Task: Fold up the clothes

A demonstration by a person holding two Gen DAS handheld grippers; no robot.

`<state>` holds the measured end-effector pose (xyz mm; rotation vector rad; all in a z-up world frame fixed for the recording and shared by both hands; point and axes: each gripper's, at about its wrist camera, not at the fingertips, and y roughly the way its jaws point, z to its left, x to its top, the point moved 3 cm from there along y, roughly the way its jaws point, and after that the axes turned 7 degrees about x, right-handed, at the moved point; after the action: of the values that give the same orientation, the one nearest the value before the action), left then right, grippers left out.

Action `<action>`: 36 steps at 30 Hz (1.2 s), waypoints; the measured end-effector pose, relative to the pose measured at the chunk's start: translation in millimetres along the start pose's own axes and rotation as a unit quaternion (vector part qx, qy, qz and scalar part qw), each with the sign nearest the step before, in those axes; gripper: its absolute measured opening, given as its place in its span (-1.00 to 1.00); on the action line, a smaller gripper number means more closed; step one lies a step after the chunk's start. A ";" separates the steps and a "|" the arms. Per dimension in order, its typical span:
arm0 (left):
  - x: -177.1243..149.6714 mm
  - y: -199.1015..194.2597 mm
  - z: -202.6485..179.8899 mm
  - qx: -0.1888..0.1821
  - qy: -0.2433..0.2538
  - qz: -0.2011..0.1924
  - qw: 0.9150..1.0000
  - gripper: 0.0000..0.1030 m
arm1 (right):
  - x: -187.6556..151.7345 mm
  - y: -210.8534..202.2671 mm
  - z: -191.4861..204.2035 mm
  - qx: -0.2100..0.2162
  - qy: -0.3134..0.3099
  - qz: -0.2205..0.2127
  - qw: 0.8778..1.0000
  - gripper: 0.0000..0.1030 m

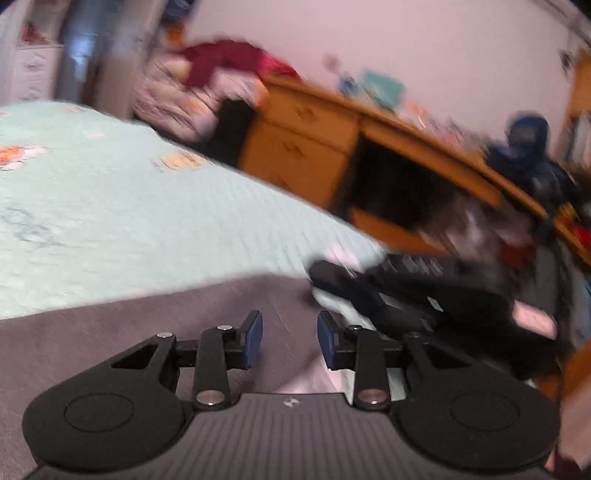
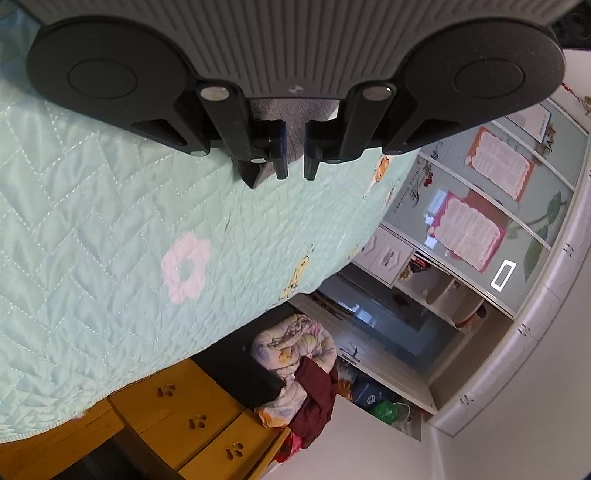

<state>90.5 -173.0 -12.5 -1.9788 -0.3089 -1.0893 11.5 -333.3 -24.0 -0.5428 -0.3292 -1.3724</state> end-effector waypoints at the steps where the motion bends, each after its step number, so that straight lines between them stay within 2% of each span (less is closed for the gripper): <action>1: -6.0 17.6 2.4 -0.006 -0.008 0.051 0.999 -0.36 | -0.5 1.2 0.3 0.000 -0.002 0.001 1.000 -0.82; 3: -6.5 22.9 -3.5 -0.005 0.025 0.049 0.998 -0.33 | -2.8 4.1 1.3 -0.003 -0.010 0.007 1.000 -0.82; 4: -1.8 22.2 -5.4 -0.002 0.021 0.053 0.998 -0.39 | -3.5 5.7 2.1 -0.005 -0.014 0.008 1.000 -0.82; 6: 7.8 7.9 -2.3 -0.011 -0.021 0.009 1.000 -0.39 | -3.4 6.2 2.1 -0.006 -0.015 0.008 1.000 -0.82; 7: 9.0 6.2 0.3 -0.003 -0.034 -0.001 0.999 -0.35 | -3.0 5.8 2.0 -0.006 -0.014 0.006 1.000 -0.82; 9: 6.8 11.0 6.0 0.031 -0.047 0.002 0.998 -0.31 | -2.2 3.0 3.1 -0.003 -0.015 0.001 1.000 -0.82; 10: 1.7 23.1 9.8 0.033 -0.055 0.034 0.997 -0.31 | -2.2 2.4 4.0 -0.002 -0.017 0.000 1.000 -0.82; 11: -0.6 29.4 9.9 0.031 -0.043 0.049 0.997 -0.26 | -3.1 3.1 4.9 -0.004 -0.022 0.002 1.000 -0.82; 13: 2.5 27.5 5.1 0.036 -0.002 0.041 0.998 -0.34 | -4.8 4.7 6.3 -0.008 -0.031 0.005 0.999 -0.82; 14: 5.0 23.1 4.9 0.048 -0.007 0.042 0.998 -0.34 | -5.6 5.8 6.2 -0.011 -0.033 0.008 0.999 -0.82; 18: 7.5 -21.4 9.9 0.108 -0.048 0.016 0.993 -0.35 | -5.4 3.9 10.1 -0.015 -0.050 0.001 0.999 -0.82; 22: -3.0 -96.0 25.3 0.183 -0.030 0.018 0.982 -0.09 | -11.8 3.2 29.4 0.008 -0.104 -0.001 0.995 -0.82; 24: -18.0 -146.6 43.3 0.247 -0.024 0.030 0.968 0.11 | -18.7 5.9 40.3 0.031 -0.128 0.010 0.991 -0.80; 25: -26.2 -173.0 53.0 0.281 -0.023 0.035 0.959 0.35 | -22.2 8.1 45.3 0.043 -0.137 0.018 0.989 -0.77; 26: -35.5 -201.2 63.3 0.314 -0.031 0.044 0.948 0.57 | -25.7 11.3 49.2 0.053 -0.146 0.026 0.988 -0.61; 27: -45.8 -229.8 73.4 0.344 -0.044 0.053 0.936 0.62 | -29.4 13.6 53.1 0.058 -0.155 0.033 0.986 -0.51; 28: -58.6 -259.4 84.8 0.372 -0.063 0.063 0.924 0.65 | -33.4 13.2 56.8 0.048 -0.162 0.039 0.985 -0.38; 30: -87.8 -320.8 108.5 0.417 -0.112 0.080 0.899 0.65 | -41.5 12.3 64.0 0.030 -0.175 0.052 0.983 -0.37; 32: -117.9 -382.1 130.8 0.444 -0.177 0.088 0.874 0.65 | -49.6 11.4 71.3 0.011 -0.188 0.065 0.980 -0.37; 34: -145.2 -440.6 150.6 0.459 -0.248 0.074 0.850 0.65 | -57.6 10.4 78.6 -0.008 -0.201 0.077 0.977 -0.37; 36: -172.8 -487.9 165.4 0.465 -0.304 0.047 0.830 0.65 | -65.6 9.4 85.8 -0.026 -0.213 0.089 0.973 -0.37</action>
<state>-187.5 285.6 75.4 -1.3354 -0.8782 -0.0981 16.5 -231.0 11.6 -0.8934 -0.5778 -1.0853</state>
